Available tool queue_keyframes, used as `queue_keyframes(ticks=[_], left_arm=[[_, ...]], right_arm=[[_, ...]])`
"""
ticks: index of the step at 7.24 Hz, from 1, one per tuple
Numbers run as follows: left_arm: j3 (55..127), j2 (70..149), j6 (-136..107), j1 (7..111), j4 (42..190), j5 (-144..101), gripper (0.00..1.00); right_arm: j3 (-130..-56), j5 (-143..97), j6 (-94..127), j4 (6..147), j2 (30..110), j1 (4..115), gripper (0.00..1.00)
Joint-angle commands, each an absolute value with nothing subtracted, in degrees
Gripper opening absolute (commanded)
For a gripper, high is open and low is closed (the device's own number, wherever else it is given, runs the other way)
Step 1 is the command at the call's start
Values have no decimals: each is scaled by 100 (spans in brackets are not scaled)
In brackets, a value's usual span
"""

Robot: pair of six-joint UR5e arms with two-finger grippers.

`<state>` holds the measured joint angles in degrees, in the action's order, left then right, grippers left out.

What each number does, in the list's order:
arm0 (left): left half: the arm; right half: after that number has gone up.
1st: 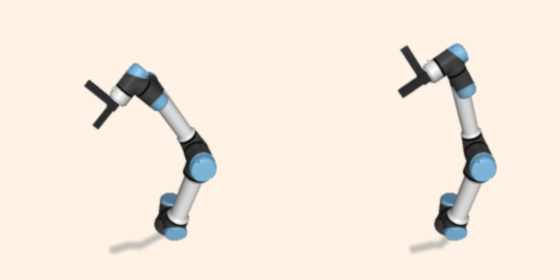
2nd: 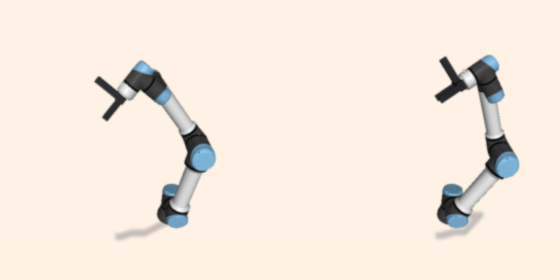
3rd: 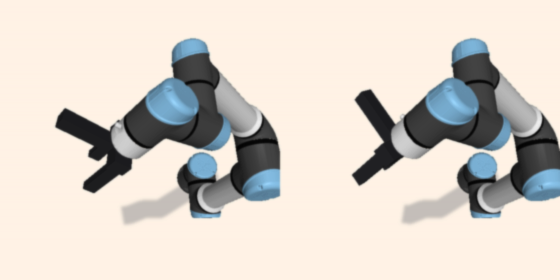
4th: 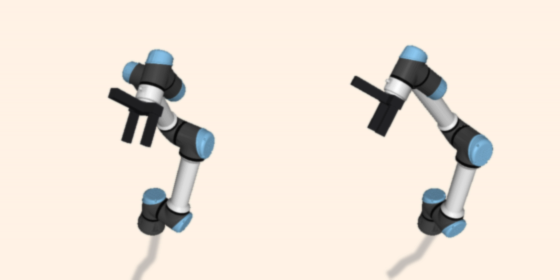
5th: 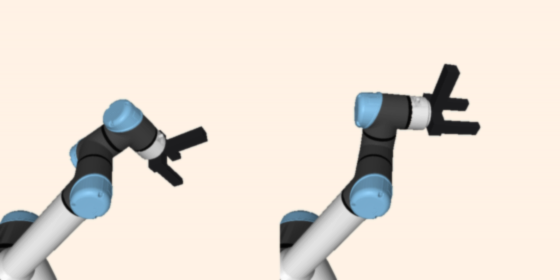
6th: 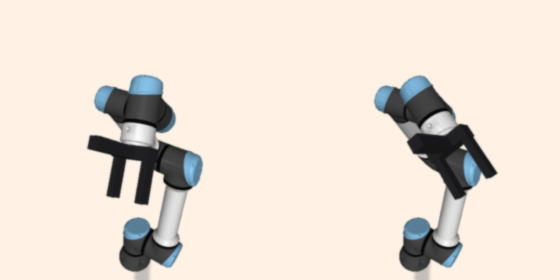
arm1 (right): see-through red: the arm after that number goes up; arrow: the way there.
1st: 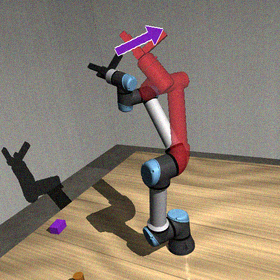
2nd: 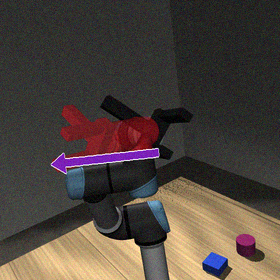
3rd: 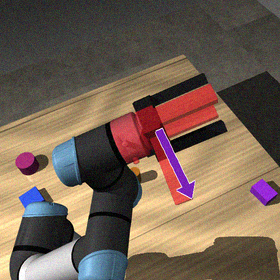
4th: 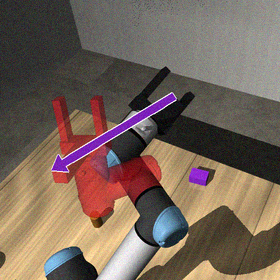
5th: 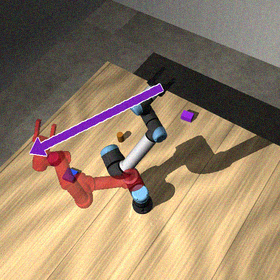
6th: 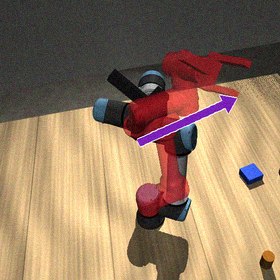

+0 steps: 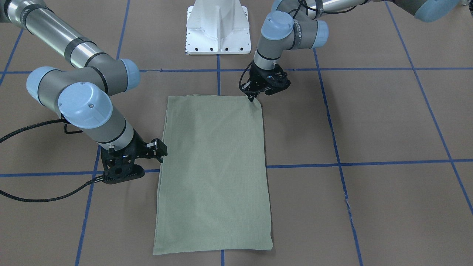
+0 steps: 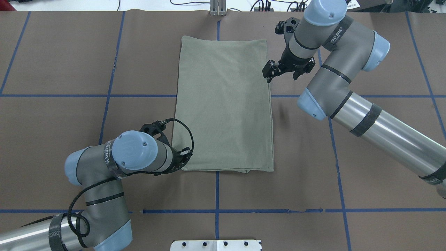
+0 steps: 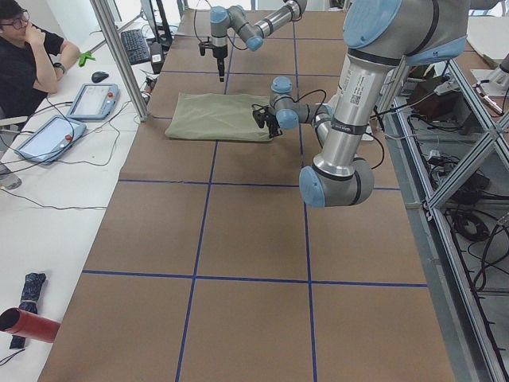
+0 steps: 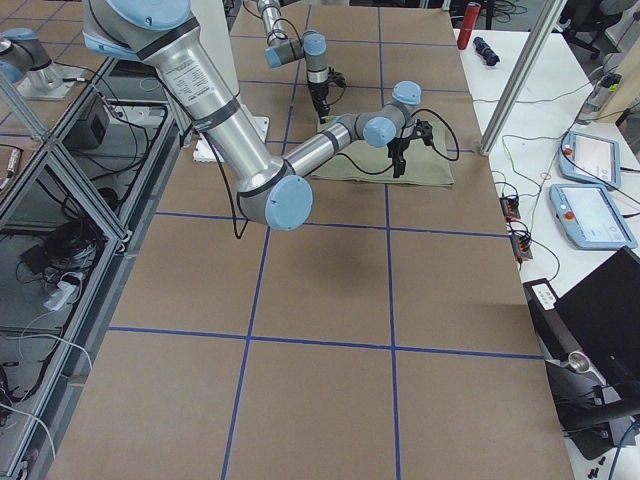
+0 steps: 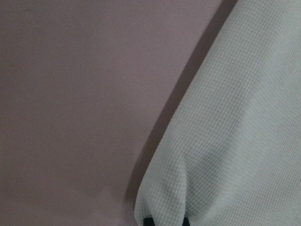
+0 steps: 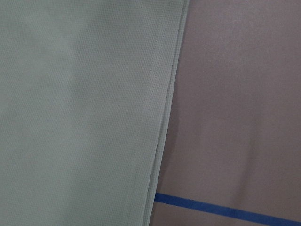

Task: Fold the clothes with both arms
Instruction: 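Move the right gripper to the shirt's other near corner and grasp it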

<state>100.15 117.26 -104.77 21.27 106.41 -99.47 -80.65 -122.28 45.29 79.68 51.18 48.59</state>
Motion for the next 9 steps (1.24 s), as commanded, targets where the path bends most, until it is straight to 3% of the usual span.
queue_keyframes(ticks=[1, 7, 9], left_arm=[[10037, 11751, -10468, 2127, 10635, -9826, 0], [10696, 11777, -10468, 1873, 10143, -9861, 0], [10696, 11777, -10477, 1837, 10151, -9861, 0]], right_arm=[[-8138, -12234, 5084, 7928, 5124, 4704, 100], [-9980, -12121, 8688, 7602, 6202, 3395, 100], [-10134, -11272, 9752, 7664, 6372, 2719, 100]])
